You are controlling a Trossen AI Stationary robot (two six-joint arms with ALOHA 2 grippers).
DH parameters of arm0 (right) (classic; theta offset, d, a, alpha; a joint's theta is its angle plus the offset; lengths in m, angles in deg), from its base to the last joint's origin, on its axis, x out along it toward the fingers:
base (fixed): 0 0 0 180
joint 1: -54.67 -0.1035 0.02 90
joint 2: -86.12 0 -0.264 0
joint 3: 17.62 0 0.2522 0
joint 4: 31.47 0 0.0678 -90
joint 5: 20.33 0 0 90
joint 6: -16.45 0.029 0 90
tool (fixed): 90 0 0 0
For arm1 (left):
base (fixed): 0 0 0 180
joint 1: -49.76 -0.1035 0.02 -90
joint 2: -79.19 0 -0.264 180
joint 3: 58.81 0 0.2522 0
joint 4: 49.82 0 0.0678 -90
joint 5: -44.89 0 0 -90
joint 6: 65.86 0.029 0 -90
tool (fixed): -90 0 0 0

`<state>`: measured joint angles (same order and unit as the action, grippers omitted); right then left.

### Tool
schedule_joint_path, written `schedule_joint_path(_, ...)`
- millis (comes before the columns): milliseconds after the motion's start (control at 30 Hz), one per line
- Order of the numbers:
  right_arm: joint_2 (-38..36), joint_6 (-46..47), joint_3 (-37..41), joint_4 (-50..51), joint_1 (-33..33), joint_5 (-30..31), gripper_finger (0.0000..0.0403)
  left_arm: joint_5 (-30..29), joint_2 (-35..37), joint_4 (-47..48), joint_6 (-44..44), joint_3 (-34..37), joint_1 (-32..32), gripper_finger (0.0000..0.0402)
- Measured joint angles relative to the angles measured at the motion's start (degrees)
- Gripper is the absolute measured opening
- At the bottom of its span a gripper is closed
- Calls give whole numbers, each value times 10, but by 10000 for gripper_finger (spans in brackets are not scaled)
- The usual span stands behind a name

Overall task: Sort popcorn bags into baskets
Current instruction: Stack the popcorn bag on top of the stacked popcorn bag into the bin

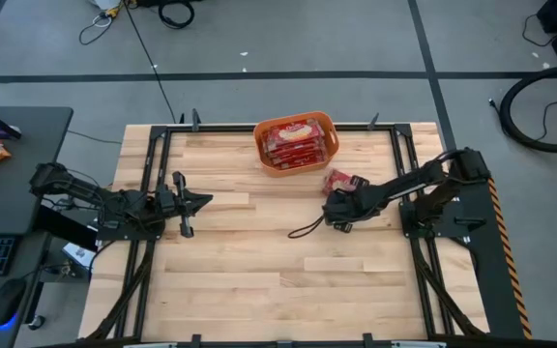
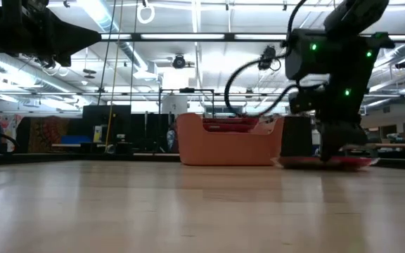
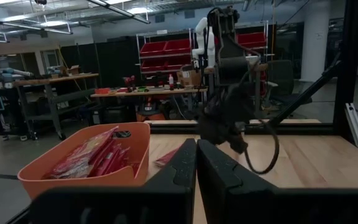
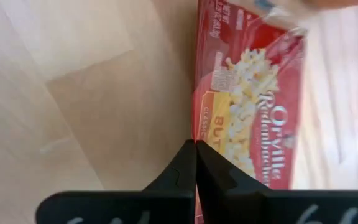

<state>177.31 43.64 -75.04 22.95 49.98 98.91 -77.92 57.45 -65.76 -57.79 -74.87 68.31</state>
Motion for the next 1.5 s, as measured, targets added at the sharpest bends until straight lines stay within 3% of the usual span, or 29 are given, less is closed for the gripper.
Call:
schedule_joint_path(433,-90,-14,-54,18,-27,68,2,0,0,0,0,0,0,18)
schedule_joint_path(1067,-110,-77,-121,33,-23,105,1,0,0,0,0,0,0,18)
schedule_joint_path(1200,-108,-46,-118,11,-14,47,7,0,0,0,0,0,0,18)
schedule_joint_path(1500,-54,0,-79,-46,-27,-51,82,0,0,-1,0,0,0,18)
